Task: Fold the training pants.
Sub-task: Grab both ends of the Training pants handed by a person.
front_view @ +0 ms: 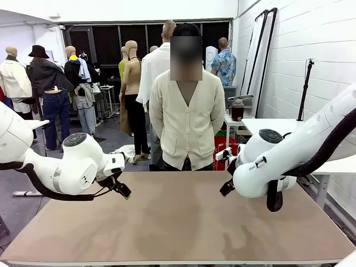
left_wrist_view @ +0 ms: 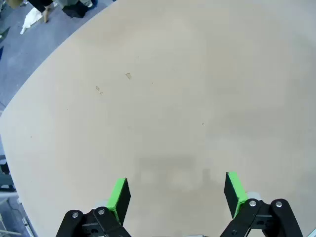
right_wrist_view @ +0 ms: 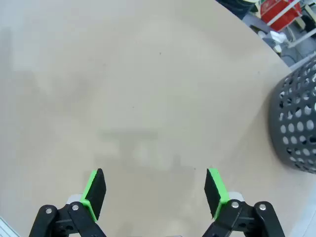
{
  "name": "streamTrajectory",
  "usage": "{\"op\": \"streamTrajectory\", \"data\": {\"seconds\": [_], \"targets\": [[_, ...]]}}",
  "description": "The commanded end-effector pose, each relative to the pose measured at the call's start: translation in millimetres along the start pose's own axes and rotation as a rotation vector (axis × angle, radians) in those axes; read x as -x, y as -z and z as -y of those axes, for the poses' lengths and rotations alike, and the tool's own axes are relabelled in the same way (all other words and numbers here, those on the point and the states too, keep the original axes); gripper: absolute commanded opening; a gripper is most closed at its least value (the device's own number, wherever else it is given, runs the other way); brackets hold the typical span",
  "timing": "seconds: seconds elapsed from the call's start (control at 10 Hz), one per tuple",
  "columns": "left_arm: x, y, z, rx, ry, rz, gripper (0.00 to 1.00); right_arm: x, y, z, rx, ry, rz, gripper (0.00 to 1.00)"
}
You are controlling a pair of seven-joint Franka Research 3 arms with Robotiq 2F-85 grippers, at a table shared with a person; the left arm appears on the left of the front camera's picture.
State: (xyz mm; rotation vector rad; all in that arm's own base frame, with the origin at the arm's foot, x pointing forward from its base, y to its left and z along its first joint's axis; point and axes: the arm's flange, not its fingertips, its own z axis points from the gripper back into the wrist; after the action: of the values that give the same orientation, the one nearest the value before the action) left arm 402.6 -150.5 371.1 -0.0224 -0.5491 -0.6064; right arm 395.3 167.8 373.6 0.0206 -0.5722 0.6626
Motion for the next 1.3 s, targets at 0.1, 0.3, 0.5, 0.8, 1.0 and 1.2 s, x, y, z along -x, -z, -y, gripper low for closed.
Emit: {"op": "streamTrajectory", "data": {"seconds": [0.1, 0.3, 0.5, 0.8, 1.0, 1.2], "targets": [[0.0, 0.0, 0.0, 0.0, 0.0, 0.0, 1.0, 0.0, 0.0, 0.0, 0.0, 0.0, 0.0, 1.0], [0.0, 0.0, 0.0, 0.0, 0.0, 0.0, 1.0, 0.0, 0.0, 0.0, 0.0, 0.0, 0.0, 1.0], [0.0, 0.0, 0.0, 0.0, 0.0, 0.0, 1.0, 0.0, 0.0, 0.0, 0.0, 0.0, 0.0, 1.0], [0.0, 0.0, 0.0, 0.0, 0.0, 0.0, 1.0, 0.0, 0.0, 0.0, 0.0, 0.0, 0.0, 1.0], [0.0, 0.0, 0.0, 0.0, 0.0, 0.0, 1.0, 0.0, 0.0, 0.0, 0.0, 0.0, 0.0, 1.0], [0.0, 0.0, 0.0, 0.0, 0.0, 0.0, 1.0, 0.0, 0.0, 0.0, 0.0, 0.0, 0.0, 1.0]]}}
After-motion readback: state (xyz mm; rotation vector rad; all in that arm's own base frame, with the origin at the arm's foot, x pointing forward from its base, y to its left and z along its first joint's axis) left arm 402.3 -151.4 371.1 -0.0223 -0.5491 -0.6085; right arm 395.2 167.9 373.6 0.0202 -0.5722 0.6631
